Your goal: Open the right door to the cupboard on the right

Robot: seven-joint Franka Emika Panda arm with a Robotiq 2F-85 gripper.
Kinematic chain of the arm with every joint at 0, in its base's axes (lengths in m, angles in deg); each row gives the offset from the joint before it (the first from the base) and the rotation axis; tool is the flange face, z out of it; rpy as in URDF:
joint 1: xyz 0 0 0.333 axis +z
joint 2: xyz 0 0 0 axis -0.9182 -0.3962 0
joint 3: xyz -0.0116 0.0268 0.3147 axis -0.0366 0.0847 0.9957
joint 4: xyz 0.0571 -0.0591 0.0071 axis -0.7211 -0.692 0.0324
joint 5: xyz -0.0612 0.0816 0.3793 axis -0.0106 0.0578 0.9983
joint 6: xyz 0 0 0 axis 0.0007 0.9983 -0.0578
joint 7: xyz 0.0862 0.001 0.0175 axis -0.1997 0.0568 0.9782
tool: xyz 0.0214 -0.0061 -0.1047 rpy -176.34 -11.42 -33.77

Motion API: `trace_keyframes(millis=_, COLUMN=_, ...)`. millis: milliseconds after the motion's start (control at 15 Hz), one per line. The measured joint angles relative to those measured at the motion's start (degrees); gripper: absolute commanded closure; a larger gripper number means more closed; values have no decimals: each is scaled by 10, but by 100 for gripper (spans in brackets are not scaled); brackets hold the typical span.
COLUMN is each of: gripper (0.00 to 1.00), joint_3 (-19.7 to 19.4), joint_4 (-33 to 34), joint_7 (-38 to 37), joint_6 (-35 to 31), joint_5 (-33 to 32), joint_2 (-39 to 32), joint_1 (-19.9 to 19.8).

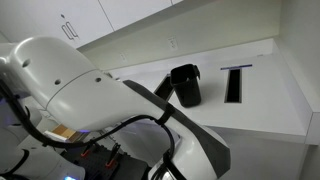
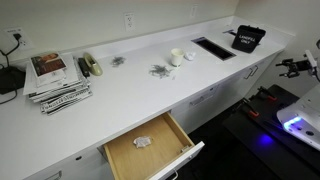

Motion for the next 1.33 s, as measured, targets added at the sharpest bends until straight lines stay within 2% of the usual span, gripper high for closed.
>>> trace_keyframes(millis=333, gripper=0, joint_3=2, joint_4=6, joint_7=-8, joint_6=2, joint_5=2, joint_2=-4, joint_1=-1)
trace_keyframes(millis=533, gripper=0, joint_3=2, joint_4=6, joint_7=-62, joint_6=2, joint_5=29, joint_2=-19, joint_1=-1)
trace_keyframes(millis=1000, gripper=0, joint_3=6, joint_4=6, joint_7=-165, joint_6=8, joint_5=156, joint_2=-81, joint_1=-3)
trace_keyframes(millis=1333, gripper=0, joint_3=23, joint_4=7, joint_7=-209, joint_6=57, joint_5=246, joint_2=-111, joint_1=-9)
